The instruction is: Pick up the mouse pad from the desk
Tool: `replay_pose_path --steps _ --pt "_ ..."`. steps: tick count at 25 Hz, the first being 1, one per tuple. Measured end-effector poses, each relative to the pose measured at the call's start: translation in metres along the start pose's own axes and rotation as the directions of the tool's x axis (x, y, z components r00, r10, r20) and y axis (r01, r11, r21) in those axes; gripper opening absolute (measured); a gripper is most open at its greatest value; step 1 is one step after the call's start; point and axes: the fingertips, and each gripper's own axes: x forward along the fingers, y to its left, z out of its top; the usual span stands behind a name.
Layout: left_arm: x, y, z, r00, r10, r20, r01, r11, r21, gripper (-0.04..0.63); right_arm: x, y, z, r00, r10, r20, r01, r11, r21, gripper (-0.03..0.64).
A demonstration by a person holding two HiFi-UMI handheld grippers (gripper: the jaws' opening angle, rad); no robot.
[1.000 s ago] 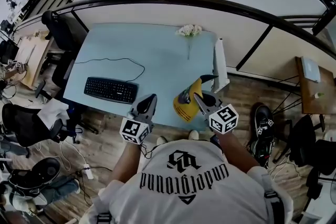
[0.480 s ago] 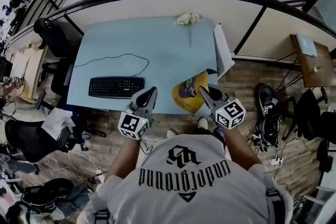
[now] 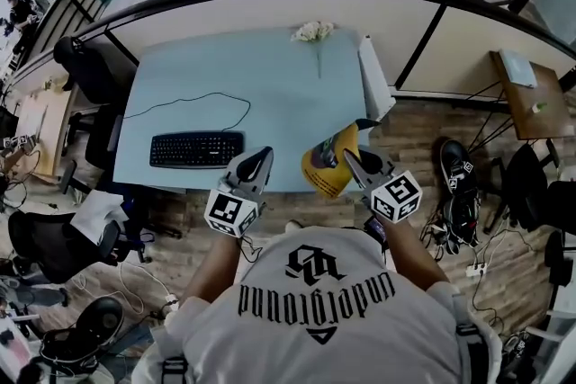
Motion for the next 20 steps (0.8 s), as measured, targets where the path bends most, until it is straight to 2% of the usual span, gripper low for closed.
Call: replay_pose_path --steps 8,20 --pt "0.009 -0.038 0.000 0.999 0.050 0.012 -0.050 0.999 -0.018 0.008 -0.030 -0.004 0.000 0.997 0.076 -0.010 -0.076 0.996 -0.043 0.023" --pt "0.010 -0.119 -0.003 0.991 0.128 0.022 -0.128 0.991 -0.032 0.008 -0.102 -0.006 -0.014 0.986 0.167 -0.017 -0.168 0.983 -0.073 0.023"
